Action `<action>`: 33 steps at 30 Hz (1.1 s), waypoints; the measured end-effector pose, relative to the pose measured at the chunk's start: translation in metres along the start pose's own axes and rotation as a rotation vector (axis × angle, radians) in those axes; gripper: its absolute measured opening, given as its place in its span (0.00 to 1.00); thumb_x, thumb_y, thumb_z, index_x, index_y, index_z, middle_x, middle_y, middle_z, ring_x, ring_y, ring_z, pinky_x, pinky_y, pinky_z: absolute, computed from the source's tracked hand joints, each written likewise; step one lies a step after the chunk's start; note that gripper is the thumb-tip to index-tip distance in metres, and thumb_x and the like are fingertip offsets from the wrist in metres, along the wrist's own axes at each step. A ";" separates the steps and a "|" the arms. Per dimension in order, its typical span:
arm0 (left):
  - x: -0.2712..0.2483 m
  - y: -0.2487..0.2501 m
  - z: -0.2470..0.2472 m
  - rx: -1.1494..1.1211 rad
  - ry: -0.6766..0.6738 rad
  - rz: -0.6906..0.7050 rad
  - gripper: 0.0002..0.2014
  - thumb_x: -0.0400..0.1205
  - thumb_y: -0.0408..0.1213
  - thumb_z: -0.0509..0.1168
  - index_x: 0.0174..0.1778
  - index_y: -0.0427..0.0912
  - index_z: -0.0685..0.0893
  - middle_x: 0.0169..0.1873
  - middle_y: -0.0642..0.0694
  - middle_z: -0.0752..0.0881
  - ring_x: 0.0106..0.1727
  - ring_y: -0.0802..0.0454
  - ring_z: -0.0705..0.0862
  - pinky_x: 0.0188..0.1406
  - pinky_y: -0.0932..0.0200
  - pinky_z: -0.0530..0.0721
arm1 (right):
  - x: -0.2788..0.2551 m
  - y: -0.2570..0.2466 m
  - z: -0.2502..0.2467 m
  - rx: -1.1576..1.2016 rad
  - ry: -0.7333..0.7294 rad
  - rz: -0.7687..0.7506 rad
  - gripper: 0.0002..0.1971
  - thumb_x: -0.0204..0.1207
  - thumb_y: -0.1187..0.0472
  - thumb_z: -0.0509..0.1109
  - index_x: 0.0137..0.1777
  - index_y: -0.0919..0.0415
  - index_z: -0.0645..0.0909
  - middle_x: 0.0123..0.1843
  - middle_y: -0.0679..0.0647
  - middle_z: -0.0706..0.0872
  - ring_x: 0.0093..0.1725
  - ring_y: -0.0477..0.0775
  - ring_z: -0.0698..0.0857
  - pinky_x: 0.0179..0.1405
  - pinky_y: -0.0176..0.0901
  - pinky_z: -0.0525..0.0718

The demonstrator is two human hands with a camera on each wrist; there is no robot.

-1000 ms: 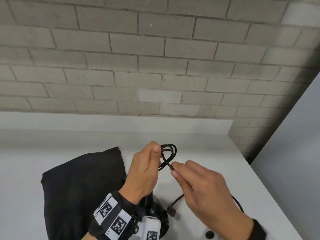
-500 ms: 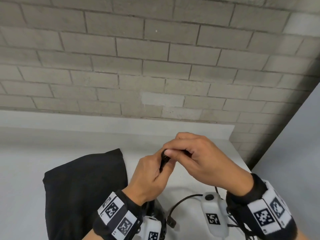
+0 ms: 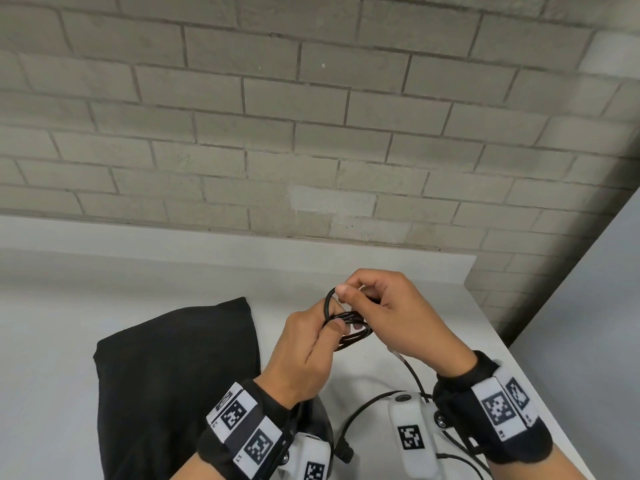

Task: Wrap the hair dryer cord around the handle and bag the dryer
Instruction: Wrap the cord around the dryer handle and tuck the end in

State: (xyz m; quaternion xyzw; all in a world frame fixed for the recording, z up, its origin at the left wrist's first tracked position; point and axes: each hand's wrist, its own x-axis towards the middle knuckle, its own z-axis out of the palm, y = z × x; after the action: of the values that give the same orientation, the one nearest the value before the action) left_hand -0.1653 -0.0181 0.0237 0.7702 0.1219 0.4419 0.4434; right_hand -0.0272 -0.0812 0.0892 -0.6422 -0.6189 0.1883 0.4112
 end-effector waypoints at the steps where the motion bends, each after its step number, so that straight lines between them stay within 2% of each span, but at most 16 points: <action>1: 0.000 -0.002 0.001 -0.013 0.018 -0.014 0.10 0.79 0.41 0.53 0.35 0.45 0.76 0.24 0.57 0.75 0.26 0.59 0.70 0.29 0.62 0.70 | 0.000 0.000 -0.001 0.049 -0.012 0.029 0.09 0.82 0.50 0.68 0.43 0.52 0.83 0.28 0.53 0.88 0.26 0.49 0.82 0.31 0.48 0.80; 3: -0.001 -0.007 0.001 -0.031 0.042 -0.044 0.10 0.79 0.42 0.53 0.41 0.41 0.76 0.22 0.53 0.73 0.25 0.55 0.69 0.26 0.54 0.69 | 0.000 0.003 -0.002 0.116 -0.023 0.070 0.05 0.82 0.53 0.68 0.47 0.52 0.80 0.24 0.53 0.85 0.24 0.50 0.77 0.30 0.46 0.74; 7: -0.003 -0.007 0.001 -0.067 0.064 -0.085 0.10 0.79 0.46 0.55 0.55 0.58 0.73 0.19 0.51 0.71 0.23 0.50 0.67 0.24 0.40 0.69 | -0.002 0.010 -0.004 0.232 -0.025 0.096 0.03 0.81 0.55 0.70 0.46 0.52 0.81 0.26 0.59 0.86 0.28 0.57 0.78 0.36 0.51 0.71; 9: -0.003 -0.007 0.002 -0.086 0.072 -0.093 0.12 0.78 0.46 0.55 0.57 0.61 0.71 0.18 0.51 0.70 0.23 0.50 0.67 0.24 0.39 0.69 | -0.002 0.012 -0.006 0.253 -0.017 0.113 0.04 0.79 0.56 0.72 0.44 0.54 0.83 0.23 0.55 0.86 0.29 0.60 0.77 0.37 0.51 0.71; 11: -0.004 -0.009 0.003 -0.091 0.064 -0.093 0.10 0.78 0.46 0.55 0.55 0.61 0.71 0.18 0.51 0.71 0.23 0.51 0.67 0.24 0.39 0.68 | -0.002 0.016 -0.009 0.254 -0.035 0.120 0.05 0.78 0.55 0.73 0.43 0.54 0.85 0.25 0.58 0.88 0.29 0.65 0.77 0.38 0.53 0.72; 15: -0.004 -0.012 0.001 -0.090 0.068 -0.088 0.09 0.81 0.48 0.56 0.54 0.51 0.73 0.18 0.52 0.73 0.22 0.54 0.68 0.23 0.41 0.69 | -0.007 0.024 -0.015 0.240 -0.115 0.073 0.11 0.78 0.48 0.72 0.43 0.56 0.85 0.33 0.60 0.89 0.29 0.76 0.74 0.27 0.66 0.74; 17: -0.003 -0.014 -0.002 -0.092 0.075 -0.086 0.09 0.81 0.48 0.57 0.53 0.48 0.73 0.18 0.51 0.74 0.22 0.55 0.69 0.23 0.43 0.69 | -0.012 0.024 -0.017 0.249 -0.146 0.049 0.12 0.72 0.49 0.77 0.48 0.58 0.86 0.42 0.62 0.89 0.40 0.71 0.84 0.42 0.65 0.84; 18: -0.003 -0.015 -0.003 -0.095 0.074 -0.086 0.10 0.82 0.48 0.57 0.52 0.47 0.73 0.18 0.51 0.74 0.22 0.55 0.70 0.24 0.45 0.69 | -0.014 0.026 -0.016 0.229 -0.167 0.038 0.13 0.69 0.53 0.81 0.51 0.57 0.86 0.45 0.58 0.89 0.45 0.62 0.87 0.51 0.56 0.87; 19: -0.003 -0.016 -0.005 -0.101 0.071 -0.088 0.10 0.82 0.48 0.57 0.52 0.45 0.74 0.18 0.51 0.74 0.22 0.56 0.70 0.24 0.48 0.69 | -0.016 0.029 -0.014 0.176 -0.179 0.021 0.14 0.69 0.58 0.82 0.53 0.56 0.87 0.48 0.54 0.89 0.47 0.52 0.87 0.54 0.46 0.87; 21: -0.002 -0.016 -0.005 -0.123 0.063 -0.097 0.11 0.82 0.47 0.58 0.49 0.42 0.75 0.18 0.53 0.74 0.22 0.57 0.70 0.27 0.52 0.70 | -0.017 0.036 -0.009 0.020 -0.146 -0.021 0.12 0.72 0.61 0.79 0.55 0.51 0.87 0.49 0.47 0.87 0.44 0.44 0.83 0.49 0.34 0.81; 23: -0.002 -0.015 -0.005 -0.139 0.048 -0.100 0.11 0.82 0.47 0.58 0.46 0.42 0.77 0.18 0.53 0.73 0.22 0.56 0.70 0.27 0.52 0.70 | -0.018 0.041 -0.007 -0.038 -0.127 -0.059 0.09 0.76 0.62 0.76 0.53 0.50 0.88 0.51 0.45 0.83 0.47 0.43 0.82 0.49 0.30 0.76; 24: -0.002 -0.015 -0.005 -0.139 0.038 -0.101 0.11 0.82 0.47 0.58 0.44 0.43 0.77 0.19 0.54 0.73 0.22 0.55 0.70 0.26 0.51 0.69 | -0.018 0.042 -0.009 -0.037 -0.144 -0.066 0.09 0.76 0.61 0.75 0.53 0.50 0.89 0.53 0.44 0.82 0.52 0.43 0.82 0.53 0.30 0.76; 27: -0.001 -0.015 -0.004 -0.124 -0.008 -0.114 0.12 0.84 0.47 0.57 0.39 0.46 0.77 0.20 0.56 0.72 0.23 0.53 0.69 0.26 0.55 0.68 | -0.018 0.046 -0.017 -0.041 -0.225 -0.051 0.09 0.76 0.57 0.76 0.54 0.44 0.88 0.58 0.41 0.81 0.61 0.47 0.80 0.63 0.53 0.81; 28: -0.001 -0.014 -0.004 -0.108 -0.020 -0.118 0.13 0.84 0.48 0.56 0.37 0.47 0.76 0.20 0.56 0.72 0.23 0.54 0.69 0.26 0.56 0.68 | -0.018 0.046 -0.018 -0.052 -0.239 -0.053 0.09 0.76 0.56 0.75 0.54 0.42 0.88 0.58 0.40 0.80 0.63 0.47 0.79 0.65 0.56 0.79; 31: 0.001 -0.013 -0.003 -0.038 -0.032 -0.118 0.15 0.85 0.53 0.56 0.36 0.50 0.75 0.20 0.55 0.74 0.23 0.56 0.70 0.26 0.55 0.70 | -0.019 0.048 -0.018 -0.049 -0.209 -0.065 0.08 0.78 0.56 0.74 0.54 0.42 0.87 0.57 0.39 0.80 0.63 0.46 0.77 0.66 0.56 0.78; 33: 0.002 -0.011 -0.004 0.004 -0.026 -0.105 0.16 0.84 0.58 0.57 0.36 0.53 0.75 0.20 0.53 0.74 0.23 0.56 0.72 0.24 0.49 0.73 | -0.020 0.050 -0.013 -0.003 -0.153 -0.076 0.07 0.79 0.59 0.72 0.54 0.48 0.87 0.52 0.42 0.81 0.57 0.47 0.80 0.61 0.51 0.80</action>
State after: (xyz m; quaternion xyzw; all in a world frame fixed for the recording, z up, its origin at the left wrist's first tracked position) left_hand -0.1650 -0.0088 0.0167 0.7693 0.1573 0.4076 0.4661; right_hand 0.0115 -0.0991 0.0532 -0.6026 -0.6727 0.2204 0.3685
